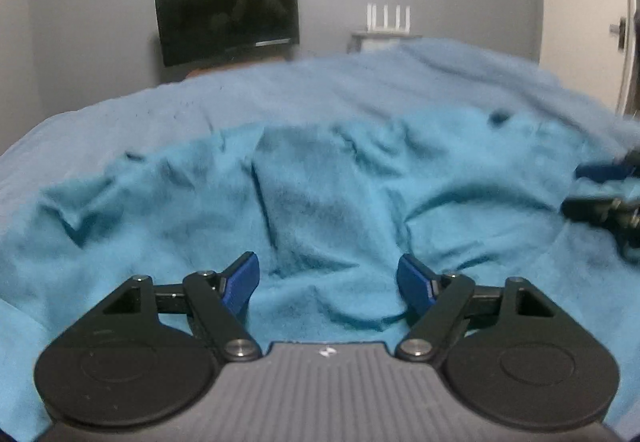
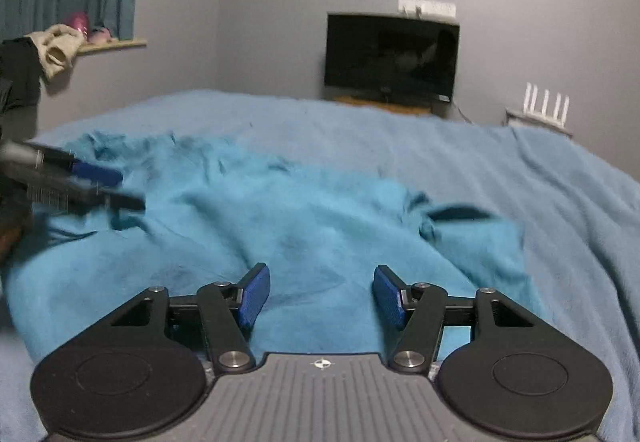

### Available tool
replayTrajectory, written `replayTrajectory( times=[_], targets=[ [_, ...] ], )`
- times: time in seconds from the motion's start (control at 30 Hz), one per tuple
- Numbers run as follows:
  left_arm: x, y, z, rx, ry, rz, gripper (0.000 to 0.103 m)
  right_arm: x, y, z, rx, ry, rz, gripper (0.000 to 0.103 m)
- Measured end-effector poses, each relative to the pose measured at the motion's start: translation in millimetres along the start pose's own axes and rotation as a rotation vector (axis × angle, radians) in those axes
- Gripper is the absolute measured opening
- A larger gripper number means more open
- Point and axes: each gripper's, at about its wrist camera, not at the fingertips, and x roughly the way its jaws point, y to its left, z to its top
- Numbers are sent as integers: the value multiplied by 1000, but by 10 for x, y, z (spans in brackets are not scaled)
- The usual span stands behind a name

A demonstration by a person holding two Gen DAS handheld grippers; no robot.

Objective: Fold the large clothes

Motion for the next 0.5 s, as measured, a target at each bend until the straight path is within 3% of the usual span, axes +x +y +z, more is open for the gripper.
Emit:
replayTrajectory(
  times=[0.07, 0.17, 0.37, 0.5],
  targets=[
    [122, 52, -76, -37, 40, -6, 82, 131, -72, -62, 27, 49, -20, 78],
    [196, 140, -139, -63, 63, -24, 85, 283, -175, -198, 80, 77, -21, 84],
    [184, 33, -165, -38, 74, 13, 88, 409, -165, -262, 65, 56, -36, 87],
    [-23, 52, -248, -55, 104, 81, 91, 236, -105, -325, 63, 46, -53, 89]
  ],
)
